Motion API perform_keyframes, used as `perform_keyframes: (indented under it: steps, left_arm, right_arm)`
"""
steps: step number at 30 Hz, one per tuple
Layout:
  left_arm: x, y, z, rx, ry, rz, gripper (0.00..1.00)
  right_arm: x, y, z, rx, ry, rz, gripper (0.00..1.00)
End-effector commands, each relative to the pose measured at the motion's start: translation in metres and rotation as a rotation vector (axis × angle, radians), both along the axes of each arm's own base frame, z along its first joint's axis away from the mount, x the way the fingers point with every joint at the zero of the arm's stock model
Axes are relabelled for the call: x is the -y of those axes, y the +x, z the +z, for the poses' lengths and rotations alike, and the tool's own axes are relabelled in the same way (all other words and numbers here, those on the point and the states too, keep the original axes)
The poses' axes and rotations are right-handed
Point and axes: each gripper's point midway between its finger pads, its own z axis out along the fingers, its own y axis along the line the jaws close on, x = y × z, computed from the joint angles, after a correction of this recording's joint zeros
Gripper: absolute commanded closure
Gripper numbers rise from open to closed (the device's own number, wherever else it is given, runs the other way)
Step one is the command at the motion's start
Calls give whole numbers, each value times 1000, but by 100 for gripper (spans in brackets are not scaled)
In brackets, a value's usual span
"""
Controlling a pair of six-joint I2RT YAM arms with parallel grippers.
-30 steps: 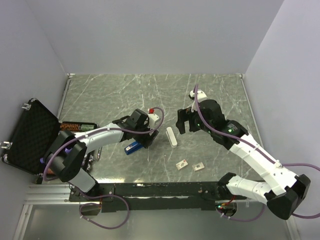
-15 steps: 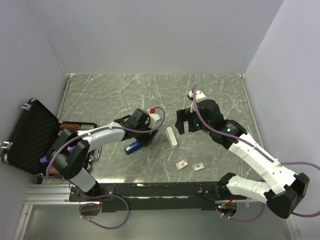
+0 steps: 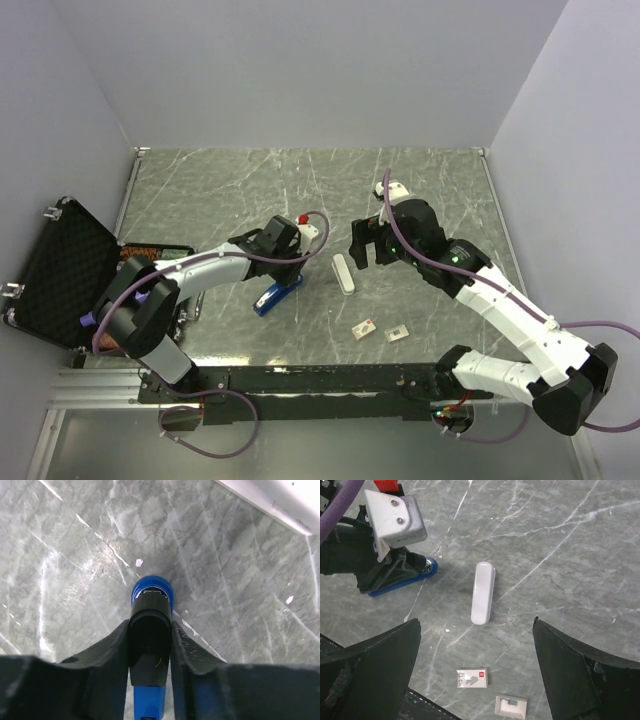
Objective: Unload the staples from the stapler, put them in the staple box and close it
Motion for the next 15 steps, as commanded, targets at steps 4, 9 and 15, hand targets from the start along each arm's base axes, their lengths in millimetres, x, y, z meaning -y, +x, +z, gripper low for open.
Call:
perform_keyframes:
  steps: [4,9,15]
  left_arm:
    - [3,8,17,23,-44,40,79]
    - [5,9,27,33,-60,41,99]
    - [22,-2,53,6,-153,-33,100]
  right_arm:
    - [-3,0,11,28,24,0,0]
    - [-2,0,12,22,19,-9,0]
    - [0,-2,19,27,26,-13,0]
